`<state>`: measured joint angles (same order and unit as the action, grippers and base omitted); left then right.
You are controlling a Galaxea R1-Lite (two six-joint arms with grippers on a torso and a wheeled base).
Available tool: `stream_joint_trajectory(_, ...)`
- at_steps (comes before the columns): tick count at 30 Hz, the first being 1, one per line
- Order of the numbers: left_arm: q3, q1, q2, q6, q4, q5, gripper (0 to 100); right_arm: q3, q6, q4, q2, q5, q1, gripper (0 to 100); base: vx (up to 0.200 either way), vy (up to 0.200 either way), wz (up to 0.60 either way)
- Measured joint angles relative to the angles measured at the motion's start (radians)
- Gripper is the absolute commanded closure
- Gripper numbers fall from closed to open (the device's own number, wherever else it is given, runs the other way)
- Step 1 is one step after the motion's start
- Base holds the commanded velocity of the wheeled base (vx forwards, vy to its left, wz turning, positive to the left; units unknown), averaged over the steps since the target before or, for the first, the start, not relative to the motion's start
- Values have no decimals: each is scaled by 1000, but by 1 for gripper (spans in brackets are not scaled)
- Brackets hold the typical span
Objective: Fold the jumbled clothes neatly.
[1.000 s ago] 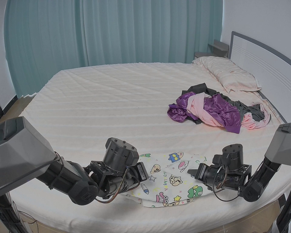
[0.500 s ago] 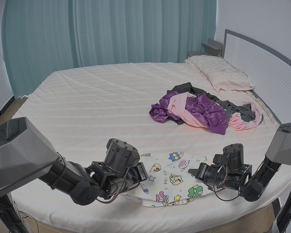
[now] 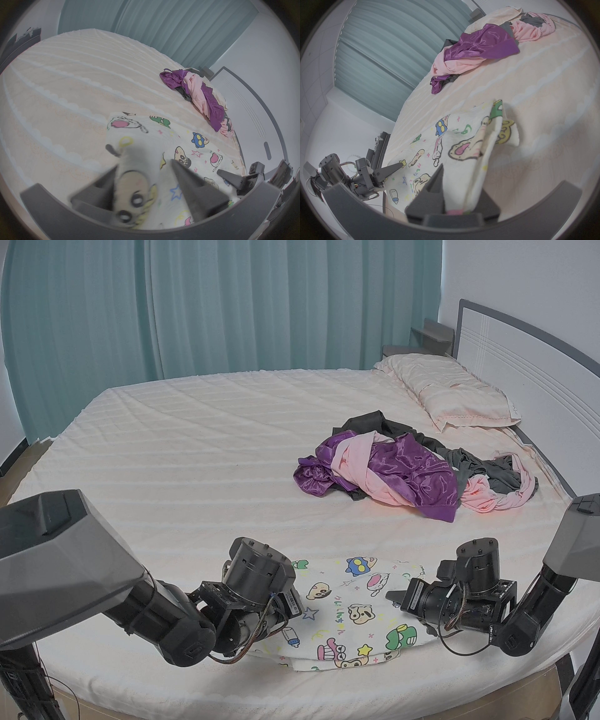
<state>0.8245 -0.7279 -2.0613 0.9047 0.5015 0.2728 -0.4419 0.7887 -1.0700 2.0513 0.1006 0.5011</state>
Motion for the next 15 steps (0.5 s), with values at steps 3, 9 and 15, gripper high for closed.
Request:
stream_joint_trajectory(3, -7, 6, 0, 0, 0, 14, 0, 11, -13, -2, 8, -11, 3, 0, 0, 0, 0)
stream_joint_trajectory(9, -55, 19, 16, -1, -5, 67, 0, 33, -40, 3, 4, -54, -36, 0, 0, 0, 0)
stream_joint_trajectory(15, -92, 23, 87, 4, -3, 84, 0, 89, -53, 9, -50, -64, -70, 0, 0, 0, 0)
